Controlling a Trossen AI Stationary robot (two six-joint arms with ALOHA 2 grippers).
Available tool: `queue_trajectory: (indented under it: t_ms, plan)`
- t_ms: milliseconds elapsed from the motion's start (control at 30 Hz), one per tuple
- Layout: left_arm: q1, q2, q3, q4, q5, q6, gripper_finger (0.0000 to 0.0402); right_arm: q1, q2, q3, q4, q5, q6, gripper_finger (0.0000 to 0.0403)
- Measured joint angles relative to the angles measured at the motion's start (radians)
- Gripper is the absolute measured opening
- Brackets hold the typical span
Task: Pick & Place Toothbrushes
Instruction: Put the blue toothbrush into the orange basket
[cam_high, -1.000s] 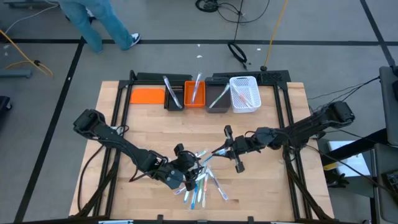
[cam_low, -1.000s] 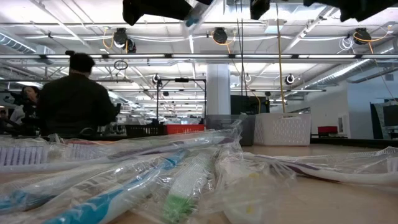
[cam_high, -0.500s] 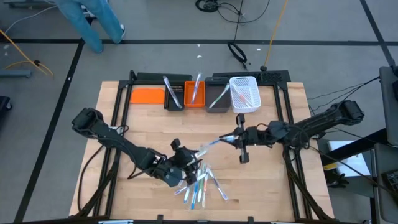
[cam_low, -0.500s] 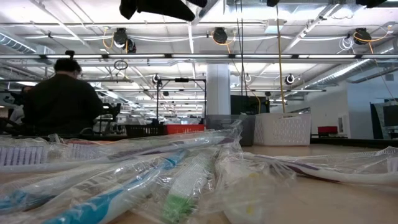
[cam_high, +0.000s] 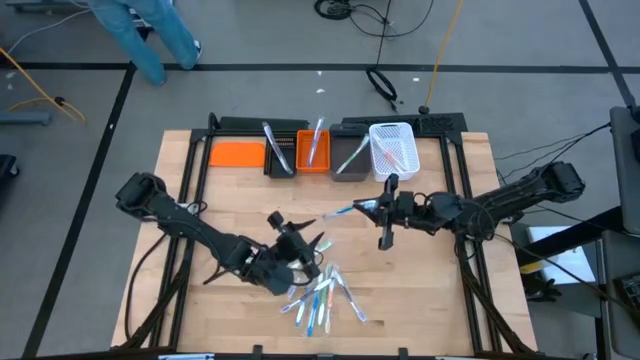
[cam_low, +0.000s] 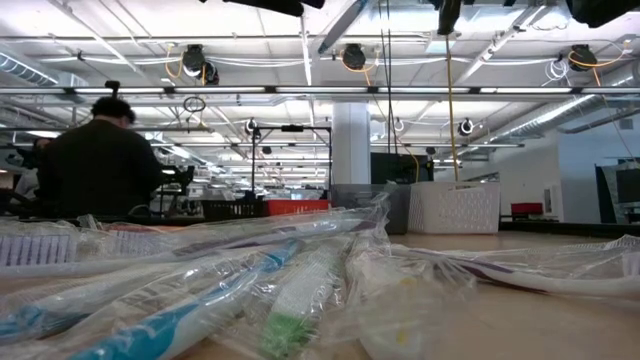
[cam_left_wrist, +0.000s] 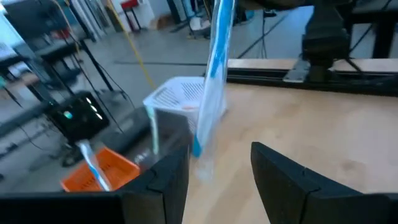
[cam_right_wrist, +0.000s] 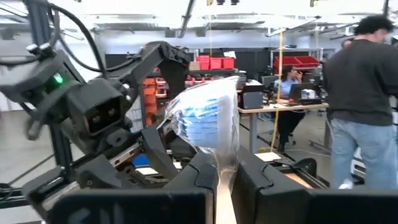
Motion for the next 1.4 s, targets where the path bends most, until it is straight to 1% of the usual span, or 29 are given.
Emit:
queue_trajectory:
  t_ms: [100,200,300,567,667,733,800,833,933,1000,1067,1133,1200,1233,1267,1400]
  plan:
    - [0.027,0.007,0.0,0.08,0.002,0.13,0.017,-0.007,0.02,0.0,0.009,-0.001,0.019,0.0009]
    - [0.048,0.016,0.0,0.144,0.035,0.285,0.017,-0.018,0.04,-0.001,0.002,-0.002,0.033,0.0009]
    - [0.068,0.022,0.001,0.171,0.047,0.366,0.017,-0.037,0.067,-0.001,0.019,-0.001,0.051,0.0009]
    - [0.115,0.023,0.001,0.168,0.07,0.376,0.017,-0.06,0.1,-0.001,0.06,-0.006,0.063,0.0009]
    - [0.15,0.031,0.001,0.169,0.083,0.37,0.017,-0.06,0.11,-0.001,0.083,-0.03,0.062,0.0009]
    - [0.17,0.036,0.001,0.169,0.123,0.367,0.017,-0.059,0.11,-0.001,0.08,-0.029,0.06,0.0009]
    - [0.194,0.035,0.001,0.177,0.202,0.357,0.017,-0.064,0.11,-0.001,0.078,-0.029,0.061,0.0009]
    - [0.204,0.034,0.001,0.177,0.222,0.346,0.017,-0.065,0.11,-0.001,0.075,-0.029,0.061,0.0009]
    - [0.224,0.034,0.001,0.162,0.211,0.306,0.0169,-0.065,0.11,-0.001,0.068,-0.027,0.06,0.0009]
    - [0.231,0.034,0.001,0.164,0.218,0.302,0.0157,-0.067,0.109,0.0,0.058,-0.026,0.06,0.0009]
    - [0.232,0.034,0.001,0.166,0.242,0.3,0.013,-0.067,0.109,0.0,0.046,-0.026,0.06,0.0009]
    - [0.229,0.034,0.001,0.164,0.249,0.29,0.009,-0.067,0.109,0.0,0.039,-0.028,0.06,0.0009]
    - [0.223,0.034,0.001,0.162,0.255,0.28,0.0041,-0.067,0.109,0.0,0.035,-0.027,0.06,0.0009]
    - [0.219,0.035,0.001,0.163,0.259,0.281,0.0024,-0.067,0.109,0.001,0.033,-0.03,0.062,0.001]
    - [0.217,0.035,0.001,0.163,0.258,0.281,0.0017,-0.067,0.109,0.001,0.031,-0.032,0.062,0.0012]
    - [0.22,0.035,0.001,0.16,0.248,0.239,0.0015,-0.067,0.109,0.001,0.011,-0.026,0.039,0.0032]
